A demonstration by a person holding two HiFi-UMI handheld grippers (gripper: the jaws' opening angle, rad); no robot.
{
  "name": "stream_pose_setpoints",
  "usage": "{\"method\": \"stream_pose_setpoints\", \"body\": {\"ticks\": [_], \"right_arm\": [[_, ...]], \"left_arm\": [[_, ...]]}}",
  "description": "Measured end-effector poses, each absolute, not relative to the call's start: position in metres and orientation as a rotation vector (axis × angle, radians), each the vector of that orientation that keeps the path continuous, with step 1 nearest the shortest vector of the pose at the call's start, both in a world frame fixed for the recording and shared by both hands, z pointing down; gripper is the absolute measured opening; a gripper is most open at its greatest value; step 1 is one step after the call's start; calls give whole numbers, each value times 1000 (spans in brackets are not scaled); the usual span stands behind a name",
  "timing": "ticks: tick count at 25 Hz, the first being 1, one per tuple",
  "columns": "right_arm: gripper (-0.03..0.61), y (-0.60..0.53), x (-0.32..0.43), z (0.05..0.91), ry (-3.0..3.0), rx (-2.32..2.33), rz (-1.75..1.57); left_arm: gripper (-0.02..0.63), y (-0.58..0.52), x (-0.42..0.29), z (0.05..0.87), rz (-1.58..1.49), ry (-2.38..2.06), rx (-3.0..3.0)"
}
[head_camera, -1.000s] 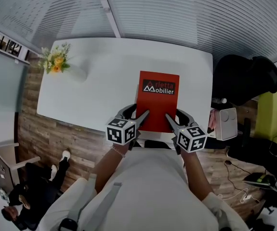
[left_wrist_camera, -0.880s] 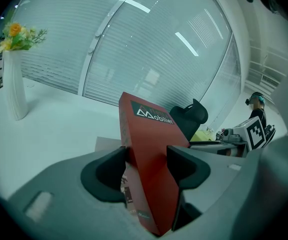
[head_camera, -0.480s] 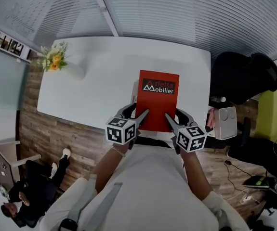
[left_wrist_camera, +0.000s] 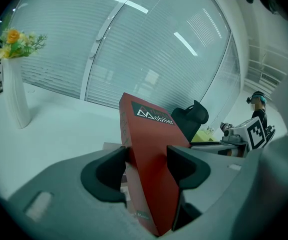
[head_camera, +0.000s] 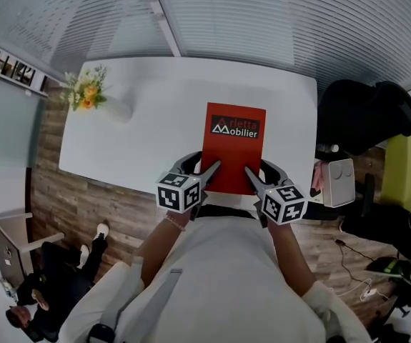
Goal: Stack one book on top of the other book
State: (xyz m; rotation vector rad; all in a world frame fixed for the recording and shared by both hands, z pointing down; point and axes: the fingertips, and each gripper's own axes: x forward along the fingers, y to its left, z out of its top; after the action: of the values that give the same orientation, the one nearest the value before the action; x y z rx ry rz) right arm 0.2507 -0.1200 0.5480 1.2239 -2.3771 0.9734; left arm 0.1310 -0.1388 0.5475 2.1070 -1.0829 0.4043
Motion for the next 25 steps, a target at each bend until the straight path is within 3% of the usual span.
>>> {"method": "stream_pose_setpoints", "body": {"ticks": [25], "right_arm": [[198,-106,237,615,-2270,1179,1051]], "left_arm": [[265,-127,119,620,454,-1012,2034]]}}
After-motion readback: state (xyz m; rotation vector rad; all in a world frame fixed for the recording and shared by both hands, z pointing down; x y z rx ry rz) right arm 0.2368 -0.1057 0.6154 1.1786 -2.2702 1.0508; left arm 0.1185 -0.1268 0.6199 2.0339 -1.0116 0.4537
